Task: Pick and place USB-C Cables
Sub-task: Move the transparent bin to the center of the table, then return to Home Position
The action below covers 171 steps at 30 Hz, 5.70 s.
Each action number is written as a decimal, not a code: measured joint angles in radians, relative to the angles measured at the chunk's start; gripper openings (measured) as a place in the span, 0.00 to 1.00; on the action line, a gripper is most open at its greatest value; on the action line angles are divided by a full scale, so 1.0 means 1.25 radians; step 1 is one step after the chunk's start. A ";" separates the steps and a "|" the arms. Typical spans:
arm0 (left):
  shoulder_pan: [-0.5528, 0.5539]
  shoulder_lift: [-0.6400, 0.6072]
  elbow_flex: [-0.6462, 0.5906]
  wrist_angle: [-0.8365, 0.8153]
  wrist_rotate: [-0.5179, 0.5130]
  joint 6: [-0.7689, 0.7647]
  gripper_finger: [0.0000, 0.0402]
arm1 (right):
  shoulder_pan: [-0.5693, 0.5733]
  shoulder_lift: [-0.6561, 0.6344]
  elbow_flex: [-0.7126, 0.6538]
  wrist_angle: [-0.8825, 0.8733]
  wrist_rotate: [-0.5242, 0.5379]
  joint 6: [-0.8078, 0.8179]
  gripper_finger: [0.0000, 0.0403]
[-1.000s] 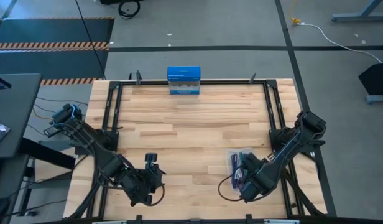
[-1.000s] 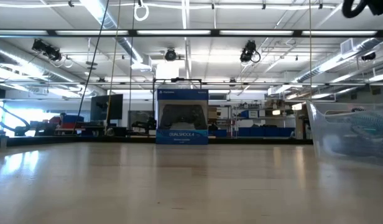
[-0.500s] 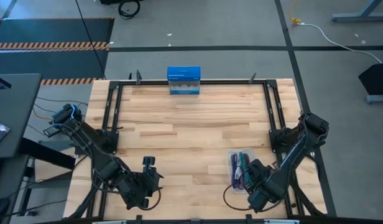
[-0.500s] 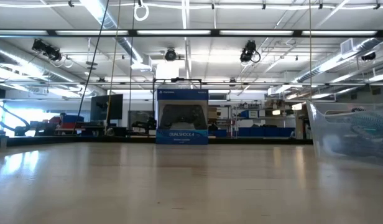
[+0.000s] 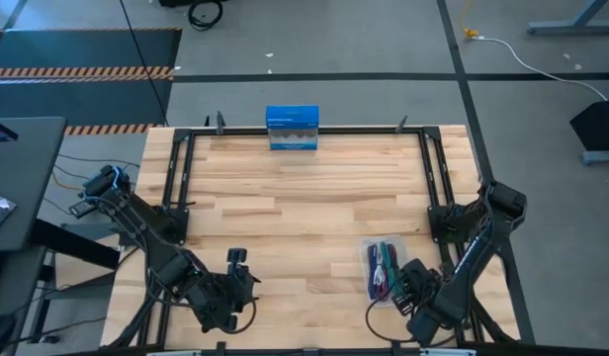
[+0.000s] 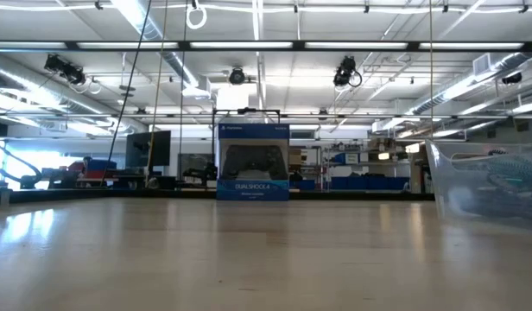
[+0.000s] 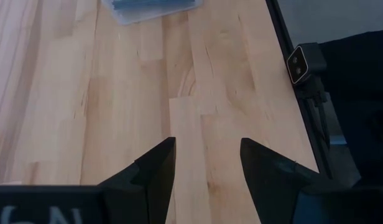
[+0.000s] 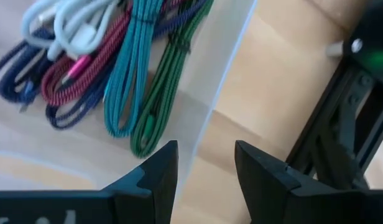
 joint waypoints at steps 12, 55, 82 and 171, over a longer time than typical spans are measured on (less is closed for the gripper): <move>0.000 0.000 0.000 0.003 0.000 0.001 0.47 | -0.045 -0.056 -0.137 0.040 0.040 -0.060 0.37; 0.002 -0.001 -0.001 0.018 0.000 -0.036 0.47 | -0.638 -0.059 -0.183 0.569 0.062 -1.342 0.01; -0.061 -0.001 -0.001 -0.054 -0.011 -0.148 0.47 | -0.805 0.286 0.324 0.406 0.006 -1.692 0.01; 0.291 -0.034 -0.088 0.077 -0.021 0.181 0.13 | -0.661 -0.201 0.155 0.281 0.075 -1.458 0.25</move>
